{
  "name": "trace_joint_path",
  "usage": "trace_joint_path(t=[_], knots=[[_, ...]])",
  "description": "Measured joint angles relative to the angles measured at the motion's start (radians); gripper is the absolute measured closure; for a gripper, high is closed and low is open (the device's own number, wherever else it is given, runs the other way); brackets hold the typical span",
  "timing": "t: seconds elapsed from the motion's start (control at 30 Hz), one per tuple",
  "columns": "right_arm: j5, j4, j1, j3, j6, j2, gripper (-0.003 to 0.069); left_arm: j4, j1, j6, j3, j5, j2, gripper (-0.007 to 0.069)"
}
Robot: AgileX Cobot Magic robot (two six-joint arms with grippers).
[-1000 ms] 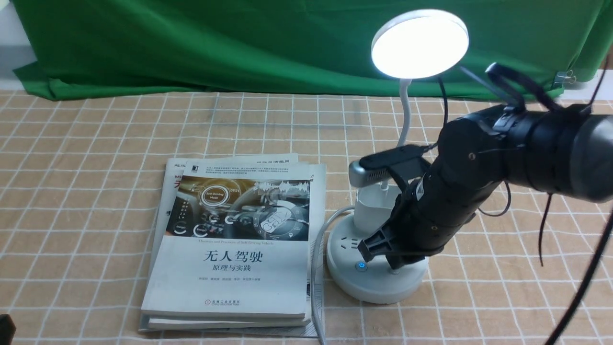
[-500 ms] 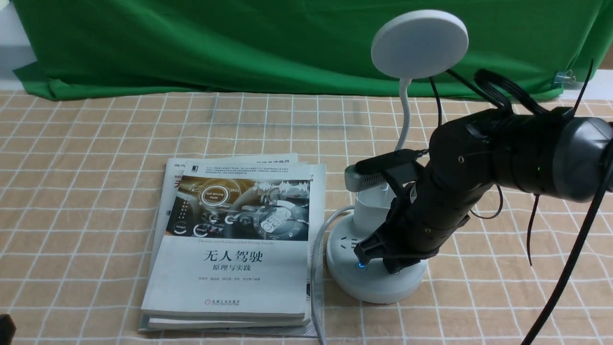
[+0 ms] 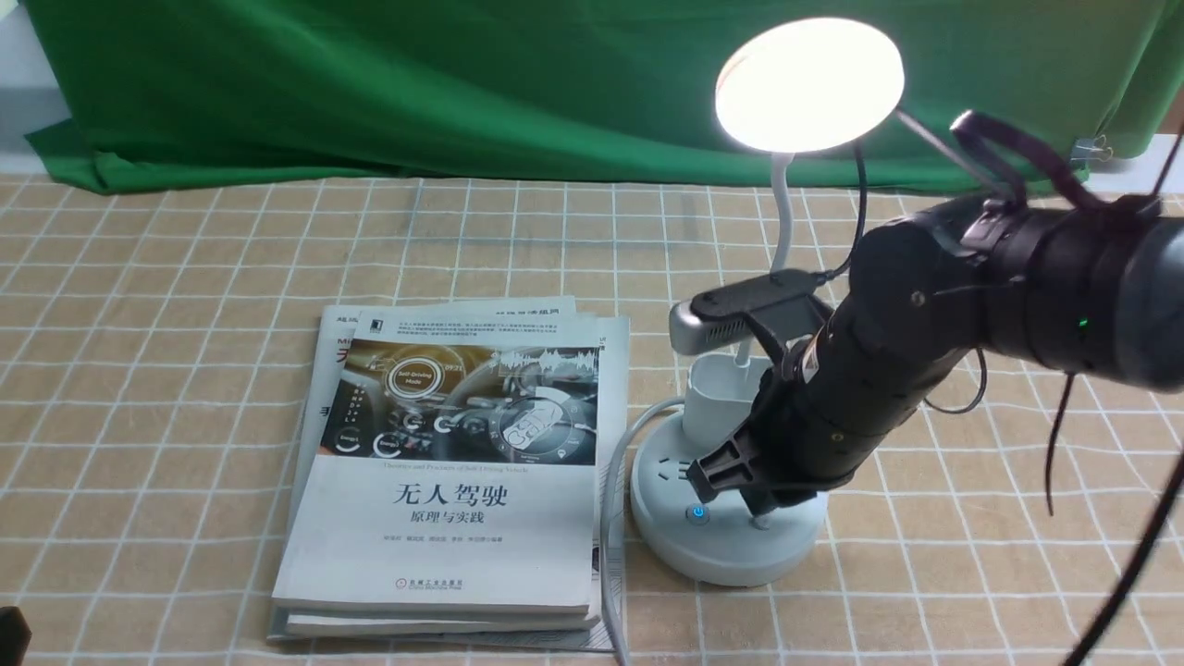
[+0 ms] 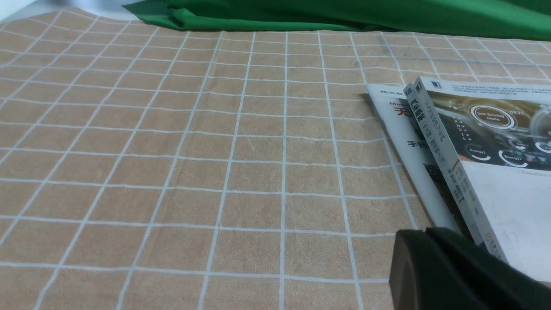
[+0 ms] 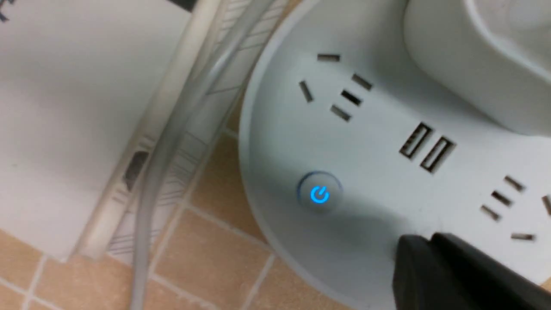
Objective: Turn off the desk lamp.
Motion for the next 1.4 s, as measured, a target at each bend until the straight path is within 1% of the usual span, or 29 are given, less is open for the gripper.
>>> trace_joint_path(t=[0.27,0.5,0.63,0.8,1.03,1.2,1.33,1.4], knots=[[0.002,-0.003,0.0,-0.009,-0.015,0.047,0.0623,0.0,0.0,0.0,0.0,0.001,0.0,0.062],[0.006,-0.015,0.0,0.01,-0.007,-0.024,0.0623,0.0,0.0,0.0,0.0,0.001,0.0,0.062],[-0.019,-0.022,0.0,0.089,0.0,-0.162,0.0623,0.0,0.0,0.0,0.0,0.001,0.0,0.062],[-0.021,-0.023,0.0,0.261,0.0,-0.368,0.0623,0.0,0.0,0.001,0.0,0.001,0.0,0.062],[-0.039,-0.024,0.0,0.458,0.041,-0.656,0.0616,0.0,0.0,0.0,0.0,0.001,0.0,0.062],[-0.048,-0.025,0.0,0.486,0.054,-0.811,0.0601,0.0,0.0,0.0,0.0,0.001,0.0,0.062],[-0.086,-0.025,0.0,0.486,0.055,-0.91,0.0592,0.0,0.0,0.0,0.0,0.001,0.0,0.062],[-0.098,-0.022,0.0,0.486,0.056,-0.949,0.0606,0.0,0.0,0.0,0.0,0.001,0.0,0.062]])
